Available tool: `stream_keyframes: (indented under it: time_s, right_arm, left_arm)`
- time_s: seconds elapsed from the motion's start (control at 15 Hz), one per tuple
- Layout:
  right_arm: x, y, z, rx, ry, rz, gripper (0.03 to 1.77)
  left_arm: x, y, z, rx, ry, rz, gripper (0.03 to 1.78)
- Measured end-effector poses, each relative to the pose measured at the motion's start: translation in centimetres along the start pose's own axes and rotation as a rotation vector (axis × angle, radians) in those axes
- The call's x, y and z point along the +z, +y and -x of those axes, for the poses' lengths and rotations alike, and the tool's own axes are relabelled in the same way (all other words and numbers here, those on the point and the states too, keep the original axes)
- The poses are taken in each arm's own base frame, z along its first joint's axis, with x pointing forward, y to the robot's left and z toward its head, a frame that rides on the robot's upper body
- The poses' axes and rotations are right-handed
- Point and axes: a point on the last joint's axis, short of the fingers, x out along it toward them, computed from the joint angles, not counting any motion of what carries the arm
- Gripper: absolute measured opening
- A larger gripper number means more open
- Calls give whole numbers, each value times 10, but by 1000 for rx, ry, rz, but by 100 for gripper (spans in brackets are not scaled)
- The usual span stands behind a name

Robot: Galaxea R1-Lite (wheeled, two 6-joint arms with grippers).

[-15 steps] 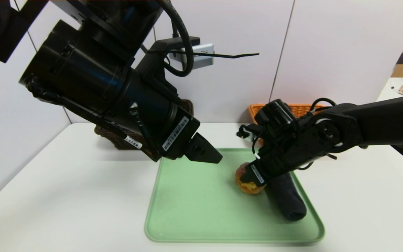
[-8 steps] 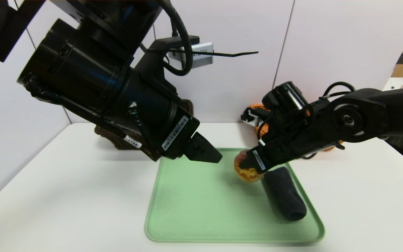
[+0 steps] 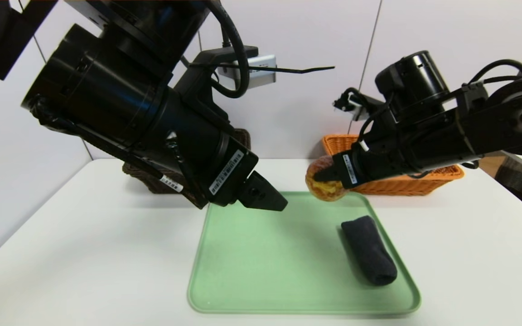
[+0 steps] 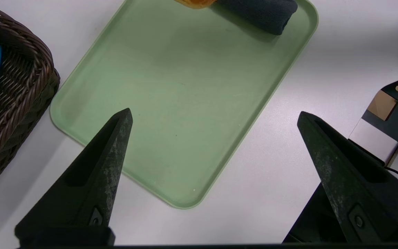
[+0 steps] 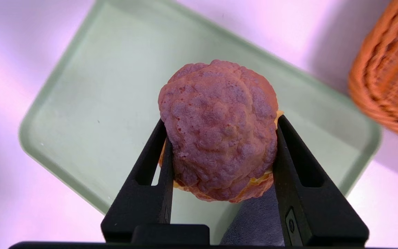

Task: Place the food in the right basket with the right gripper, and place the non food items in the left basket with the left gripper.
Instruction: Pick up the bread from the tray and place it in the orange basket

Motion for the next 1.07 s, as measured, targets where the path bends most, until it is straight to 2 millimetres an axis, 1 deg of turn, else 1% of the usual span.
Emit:
stream_keyframes:
  time_s: [0.27, 0.47, 0.6, 0.87, 1.07]
  right_arm:
    - [21, -10, 34, -37, -130, -14, 81]
    - [30, -25, 54, -81, -201, -45, 80]
    - [34, -37, 63, -120, -231, -67, 80]
    - [32, -75, 76, -228, -251, -136, 80]
    - [25, -109, 76, -315, -234, -201, 80]
  left_arm:
    - [0, 0, 1, 1, -1, 0, 169]
    - [0, 0, 1, 2, 0, 0, 169]
    - [0, 0, 1, 1, -1, 0, 169]
    - [0, 0, 0, 1, -2, 0, 169]
    - [1, 1, -4, 0, 2, 0, 169]
